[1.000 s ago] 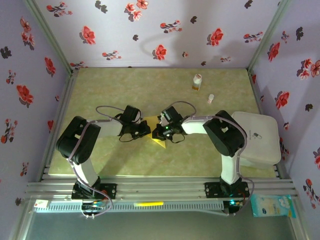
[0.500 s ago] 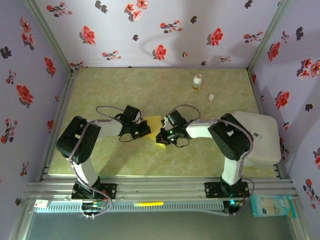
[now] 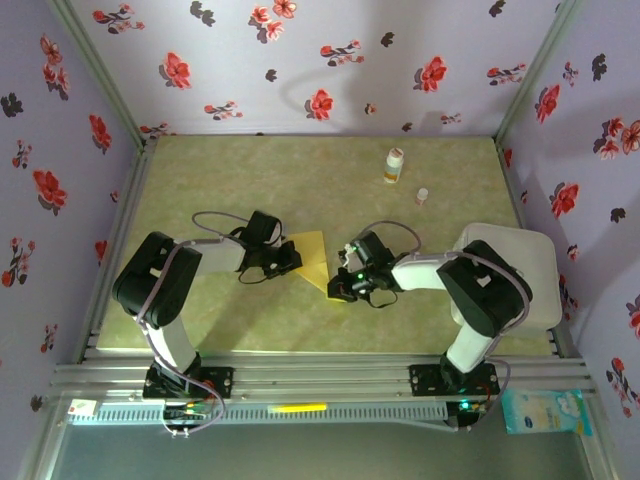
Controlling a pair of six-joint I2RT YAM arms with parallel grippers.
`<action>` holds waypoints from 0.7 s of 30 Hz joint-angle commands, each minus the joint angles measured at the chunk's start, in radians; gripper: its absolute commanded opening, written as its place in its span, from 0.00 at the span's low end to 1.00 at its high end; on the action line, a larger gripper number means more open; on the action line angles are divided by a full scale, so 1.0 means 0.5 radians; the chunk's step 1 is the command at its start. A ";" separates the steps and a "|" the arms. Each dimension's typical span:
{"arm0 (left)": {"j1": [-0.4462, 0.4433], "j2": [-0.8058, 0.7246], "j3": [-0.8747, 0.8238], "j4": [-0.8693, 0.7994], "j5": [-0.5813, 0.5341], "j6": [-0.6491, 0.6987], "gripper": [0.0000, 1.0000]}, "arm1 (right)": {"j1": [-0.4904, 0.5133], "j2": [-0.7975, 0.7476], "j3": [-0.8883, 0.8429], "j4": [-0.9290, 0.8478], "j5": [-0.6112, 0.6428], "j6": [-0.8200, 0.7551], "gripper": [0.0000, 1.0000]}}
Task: Fold a paper plane with a square sheet of paper (pick it up from the middle)
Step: Third fold the triangle at the center of the table.
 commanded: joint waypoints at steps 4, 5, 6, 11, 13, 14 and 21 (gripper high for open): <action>0.010 0.099 -0.029 -0.177 -0.122 0.047 0.00 | -0.020 -0.011 0.114 0.063 -0.051 0.088 0.07; 0.010 0.099 -0.028 -0.177 -0.121 0.050 0.00 | -0.020 0.022 0.139 0.071 -0.058 0.090 0.07; 0.009 0.100 -0.028 -0.180 -0.121 0.049 0.00 | -0.022 0.048 0.160 0.076 -0.062 0.093 0.07; 0.010 0.088 -0.026 -0.180 -0.112 0.046 0.00 | -0.026 0.160 0.217 0.055 0.027 0.108 0.08; 0.010 0.085 -0.025 -0.177 -0.100 0.046 0.00 | -0.035 0.202 0.216 0.028 0.049 0.104 0.06; 0.010 0.079 -0.018 -0.177 -0.091 0.042 0.00 | -0.035 0.217 0.211 0.006 0.065 0.101 0.06; -0.005 -0.043 0.162 -0.247 -0.051 0.085 0.02 | -0.035 0.242 0.138 -0.126 0.157 0.040 0.00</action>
